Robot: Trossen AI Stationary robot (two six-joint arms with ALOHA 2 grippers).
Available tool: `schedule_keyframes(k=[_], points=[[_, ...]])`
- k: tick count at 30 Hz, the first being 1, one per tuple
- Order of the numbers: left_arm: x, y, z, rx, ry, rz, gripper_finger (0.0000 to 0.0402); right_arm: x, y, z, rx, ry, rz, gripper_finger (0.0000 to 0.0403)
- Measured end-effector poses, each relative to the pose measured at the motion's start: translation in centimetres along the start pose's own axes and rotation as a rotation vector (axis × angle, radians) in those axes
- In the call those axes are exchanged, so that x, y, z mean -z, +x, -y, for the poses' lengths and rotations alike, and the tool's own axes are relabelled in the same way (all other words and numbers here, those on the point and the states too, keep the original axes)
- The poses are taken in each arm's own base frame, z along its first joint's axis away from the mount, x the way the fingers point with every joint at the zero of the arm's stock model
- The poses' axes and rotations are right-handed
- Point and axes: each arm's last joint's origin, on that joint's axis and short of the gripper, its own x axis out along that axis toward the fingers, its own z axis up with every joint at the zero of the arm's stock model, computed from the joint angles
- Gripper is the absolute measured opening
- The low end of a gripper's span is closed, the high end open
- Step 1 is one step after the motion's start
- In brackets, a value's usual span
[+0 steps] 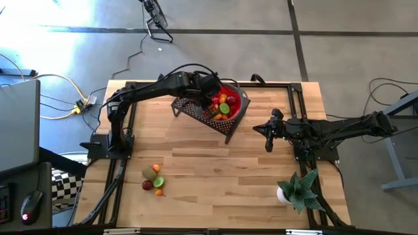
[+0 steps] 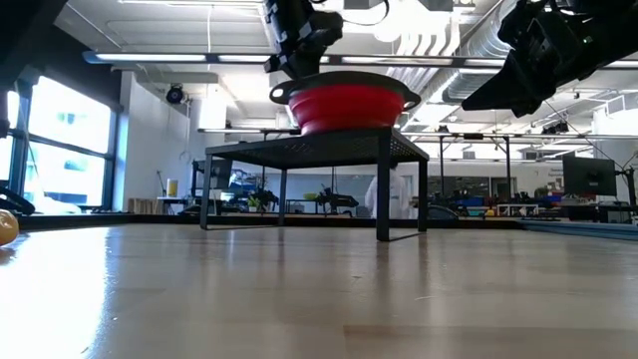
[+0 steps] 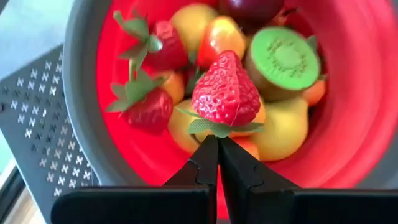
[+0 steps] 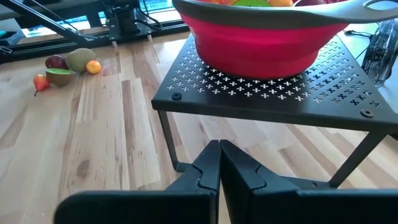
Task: Pick & Place Fruit
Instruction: Put the strawberry into the strainer bowl on the shelf, then put the kiwi into the strainer bowl on the shelf
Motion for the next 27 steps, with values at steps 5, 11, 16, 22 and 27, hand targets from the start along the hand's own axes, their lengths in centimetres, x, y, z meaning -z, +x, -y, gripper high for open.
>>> schedule_keyframes(k=[5,11,16,22,27], points=[[-0.3,0.4,0.3,0.003,0.011,0.018,0.0007,0.0,0.0,0.0,0.000,0.000,-0.001,0.0002],[-0.4,0.4,0.3,0.003,0.019,0.034,0.0039,0.0,0.0,0.0,0.000,-0.001,-0.002,0.0002],[-0.4,0.4,0.3,0.002,0.019,0.033,0.0084,0.1,0.0,0.0,0.002,-0.003,-0.010,0.0002],[-1.3,-2.5,-0.3,0.010,0.005,0.082,0.0107,0.2,0.0,0.0,0.002,-0.005,-0.015,0.0002],[-2.1,-6.4,-0.5,0.030,0.042,0.173,0.0108,0.1,0.0,0.0,0.002,-0.005,-0.015,0.0002]])
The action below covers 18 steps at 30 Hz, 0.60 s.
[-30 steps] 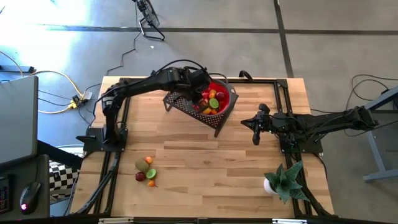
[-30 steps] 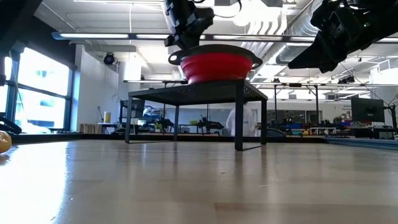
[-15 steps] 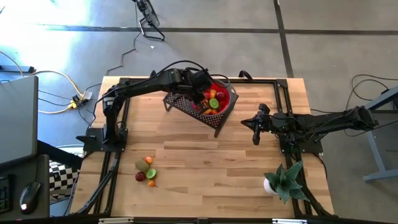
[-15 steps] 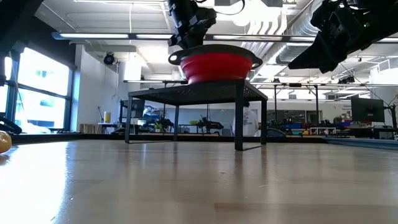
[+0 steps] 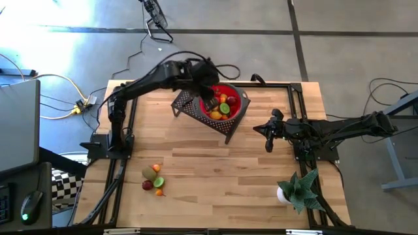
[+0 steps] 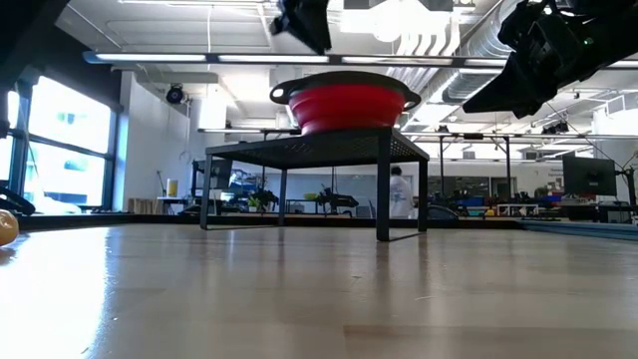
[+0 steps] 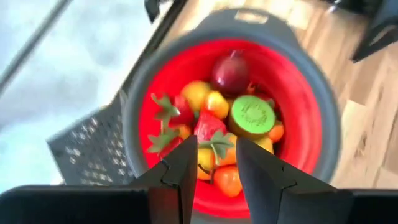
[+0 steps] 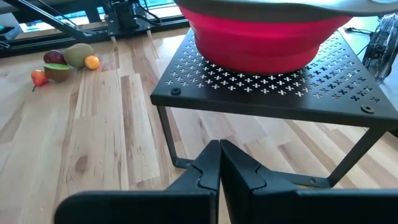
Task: Pick & Place Fruit
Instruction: Put the kiwi into the strainer bowl on the shelf
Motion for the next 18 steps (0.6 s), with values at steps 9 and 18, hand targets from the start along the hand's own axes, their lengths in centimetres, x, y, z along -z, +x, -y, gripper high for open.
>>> schedule_keyframes(k=[9,18], points=[[1.4,-3.1,2.6,-0.070,0.103,-0.035,0.0048,0.0,0.0,0.0,0.000,0.001,0.000,0.0002],[4.4,-5.8,6.5,-0.042,0.131,-0.126,0.0005,0.0,0.0,0.0,-0.001,0.001,0.000,0.0002]])
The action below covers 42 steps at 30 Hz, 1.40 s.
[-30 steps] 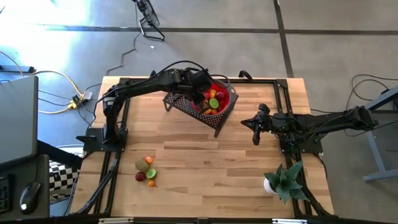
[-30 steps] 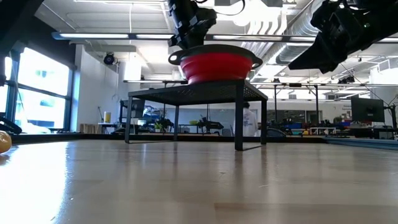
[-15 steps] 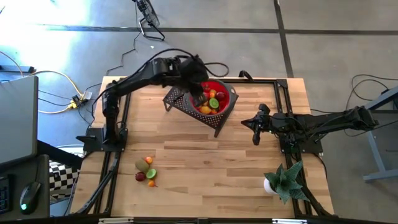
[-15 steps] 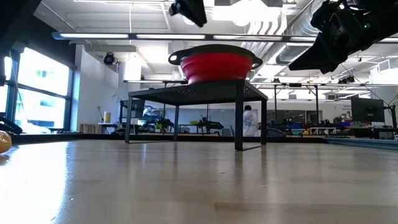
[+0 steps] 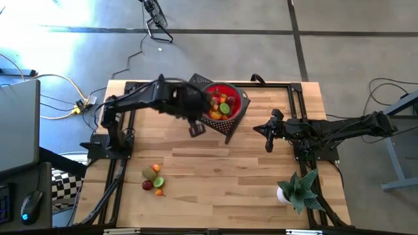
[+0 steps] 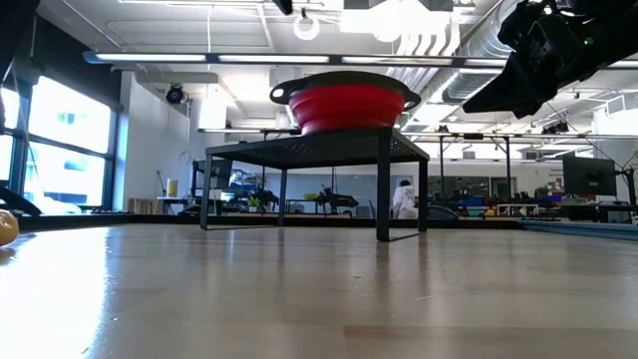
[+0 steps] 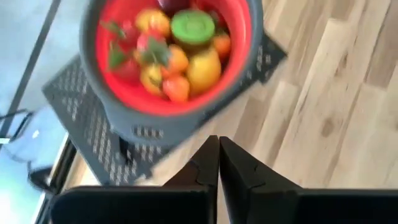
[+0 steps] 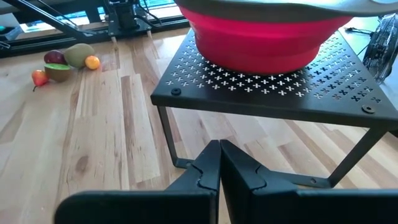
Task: Pick & Place Fruit
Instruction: Put the kiwi into the strainer bowl on the shelf
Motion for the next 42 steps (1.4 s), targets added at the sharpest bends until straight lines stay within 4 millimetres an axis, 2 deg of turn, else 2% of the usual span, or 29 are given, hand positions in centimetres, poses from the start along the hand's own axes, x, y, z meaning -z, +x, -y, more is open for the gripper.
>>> schedule_keyframes(k=[4,7,13,20,24,28,32,37,42], points=[[1.6,-0.1,1.9,-0.024,-0.030,-0.029,0.0002,0.0,0.0,0.0,-0.003,-0.001,-0.002,0.0002],[3.2,0.8,4.0,-0.033,-0.035,-0.081,0.0001,0.1,0.0,0.0,-0.002,-0.002,-0.007,0.0002],[8.0,3.4,8.6,-0.037,-0.058,-0.151,0.0001,0.1,0.0,0.0,-0.001,0.001,-0.010,0.0002],[12.8,6.3,12.8,0.083,-0.121,-0.083,0.0000,0.1,0.0,0.0,-0.003,0.002,-0.006,0.0002],[15.0,7.4,14.8,0.173,-0.070,-0.014,0.0000,0.1,0.0,0.0,-0.007,0.003,-0.005,0.0002],[16.6,7.7,16.4,0.246,0.081,0.069,0.0000,0.0,0.0,0.0,-0.008,0.004,0.000,0.0002],[17.7,7.5,15.9,0.214,0.161,0.092,0.0000,0.0,0.0,0.0,-0.008,0.007,0.004,0.0002],[19.4,7.8,12.9,0.183,0.175,0.096,0.0000,-0.3,0.0,-0.1,-0.012,0.064,0.035,0.0002],[21.1,7.9,9.8,0.279,0.161,0.194,0.0000,-0.6,0.0,-0.1,-0.018,0.117,0.055,0.0003]])
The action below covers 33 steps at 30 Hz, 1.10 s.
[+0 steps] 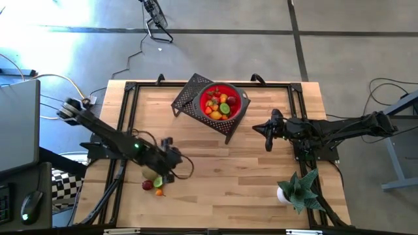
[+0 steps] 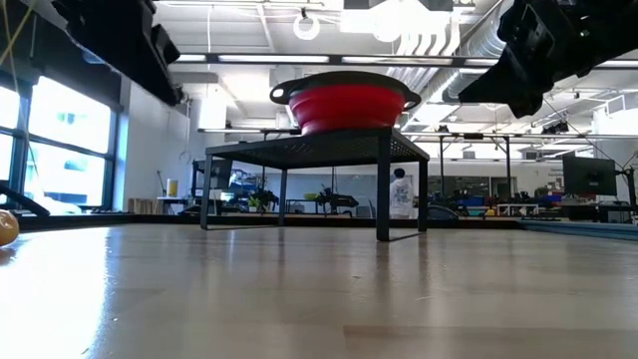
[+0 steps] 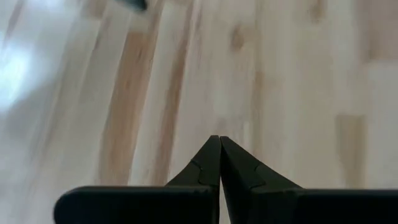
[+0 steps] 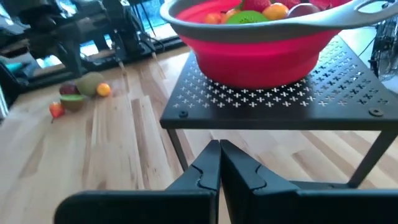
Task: Pick & Place Fruit
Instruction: Put the kiwi into the strainer bowl on the shelf
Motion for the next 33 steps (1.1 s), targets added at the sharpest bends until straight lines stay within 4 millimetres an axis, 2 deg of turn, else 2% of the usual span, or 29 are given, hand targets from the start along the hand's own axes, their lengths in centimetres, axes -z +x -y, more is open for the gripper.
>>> schedule_keyframes(k=[9,15,18,26,33], points=[[2.9,-3.9,-2.9,0.152,0.011,0.205,0.0000,-0.7,0.0,-0.2,-0.023,0.055,0.068,0.0003],[5.2,-5.8,-3.6,0.240,0.015,0.262,0.0000,-0.8,0.0,-0.2,-0.017,0.007,0.082,0.0003],[5.3,-6.8,-3.6,0.331,-0.033,0.271,0.0000,-0.6,0.0,-0.1,0.005,0.024,0.068,0.0003],[5.6,-7.6,-3.6,0.535,-0.225,0.169,0.0000,-0.4,0.0,0.1,0.051,0.126,0.062,0.0002],[6.6,-6.1,-3.4,0.450,-0.472,-0.045,0.0000,-0.5,0.0,0.1,0.049,0.156,0.064,0.0002]])
